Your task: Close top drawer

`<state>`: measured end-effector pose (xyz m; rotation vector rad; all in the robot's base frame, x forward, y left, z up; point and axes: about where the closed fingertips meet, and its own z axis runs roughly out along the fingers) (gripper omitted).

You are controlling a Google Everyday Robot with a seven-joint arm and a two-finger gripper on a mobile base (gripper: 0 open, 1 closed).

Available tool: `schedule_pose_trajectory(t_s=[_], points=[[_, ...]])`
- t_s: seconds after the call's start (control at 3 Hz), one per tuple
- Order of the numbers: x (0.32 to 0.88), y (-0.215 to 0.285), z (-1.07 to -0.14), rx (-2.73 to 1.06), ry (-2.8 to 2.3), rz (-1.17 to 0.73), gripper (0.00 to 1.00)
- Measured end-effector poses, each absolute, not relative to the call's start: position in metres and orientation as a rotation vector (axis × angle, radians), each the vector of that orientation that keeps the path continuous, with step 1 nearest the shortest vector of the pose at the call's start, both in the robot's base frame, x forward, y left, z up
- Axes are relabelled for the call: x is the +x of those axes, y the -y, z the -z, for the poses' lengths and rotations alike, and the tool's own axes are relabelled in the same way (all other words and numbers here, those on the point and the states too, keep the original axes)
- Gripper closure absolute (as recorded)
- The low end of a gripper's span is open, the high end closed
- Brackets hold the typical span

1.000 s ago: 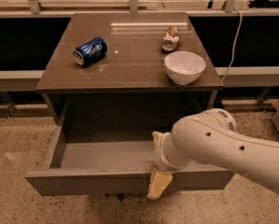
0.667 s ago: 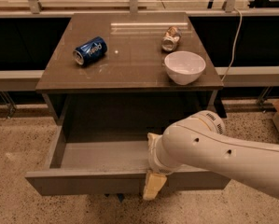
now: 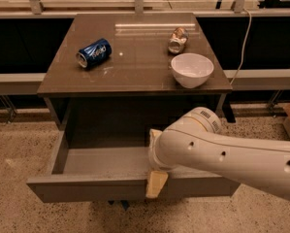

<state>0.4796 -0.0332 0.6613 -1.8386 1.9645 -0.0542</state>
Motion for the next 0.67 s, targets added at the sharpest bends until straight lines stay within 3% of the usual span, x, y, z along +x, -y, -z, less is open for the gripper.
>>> schedule_pose_trajectory(t_s=[0.67], points=[[0.5249, 0.0414, -0.6614, -1.806, -1.964, 0.093, 0.0]])
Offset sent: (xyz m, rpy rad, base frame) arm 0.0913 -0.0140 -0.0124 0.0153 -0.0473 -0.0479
